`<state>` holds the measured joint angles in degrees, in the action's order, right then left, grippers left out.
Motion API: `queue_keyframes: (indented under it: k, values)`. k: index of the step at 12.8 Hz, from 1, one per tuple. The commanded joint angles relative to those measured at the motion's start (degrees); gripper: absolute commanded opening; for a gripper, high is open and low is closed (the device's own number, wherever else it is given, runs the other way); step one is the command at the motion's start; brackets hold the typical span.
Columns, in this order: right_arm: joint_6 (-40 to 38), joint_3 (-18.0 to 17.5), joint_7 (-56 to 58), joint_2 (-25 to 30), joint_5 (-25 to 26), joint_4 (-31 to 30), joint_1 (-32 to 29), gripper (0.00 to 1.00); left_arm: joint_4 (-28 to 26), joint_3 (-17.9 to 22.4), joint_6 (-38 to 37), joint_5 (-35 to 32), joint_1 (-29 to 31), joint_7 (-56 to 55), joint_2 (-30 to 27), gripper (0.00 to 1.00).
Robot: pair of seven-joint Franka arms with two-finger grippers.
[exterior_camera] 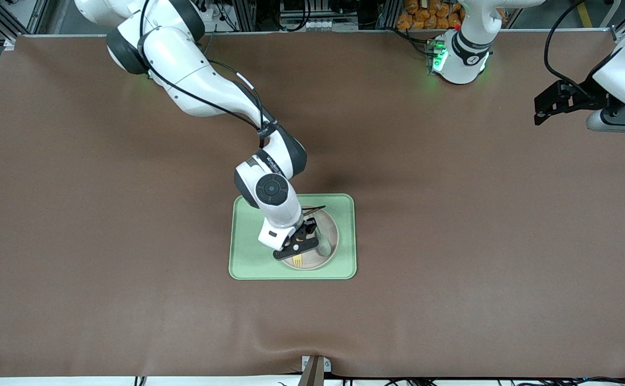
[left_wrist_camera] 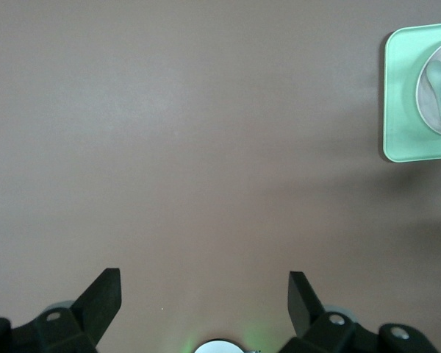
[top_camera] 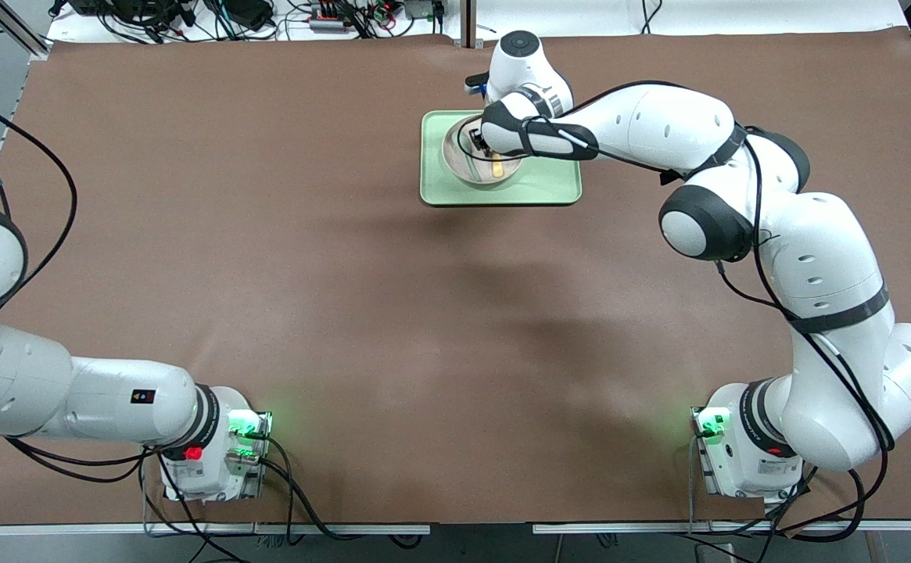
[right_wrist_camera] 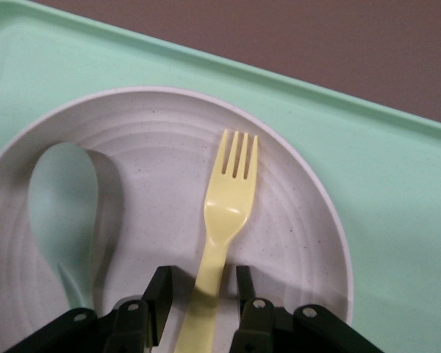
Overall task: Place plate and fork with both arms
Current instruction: 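Close the right gripper on the yellow fork and lift it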
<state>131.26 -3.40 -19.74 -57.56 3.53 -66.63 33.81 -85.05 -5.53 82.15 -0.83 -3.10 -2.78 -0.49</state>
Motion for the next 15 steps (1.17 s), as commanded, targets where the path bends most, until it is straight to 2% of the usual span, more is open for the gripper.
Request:
queue_keyframes:
  k: [1, 4, 9, 15]
  values:
    - [0.14, 0.50, -1.44, -0.88, 1.65, 1.07, 0.47, 0.24, 0.51, 0.26, -0.41, -0.40, -0.24, 0.05, -0.03, 1.00]
    - [0.05, 0.42, -1.53, -0.80, 1.56, 1.24, 0.38, 0.14, 0.50, -0.27, -0.41, -0.40, -0.77, -1.27, -0.12, 1.00]
    - [-1.44, 0.15, -2.67, -0.27, 1.12, 1.86, -0.32, 0.10, 0.50, -1.15, -0.41, -0.31, -0.07, -0.56, -0.74, 1.00]
    - [-9.25, -0.64, -2.67, 1.22, 0.42, 3.88, -0.67, 0.09, 0.33, -1.24, -0.50, -0.31, -0.24, 4.10, -0.65, 1.00]
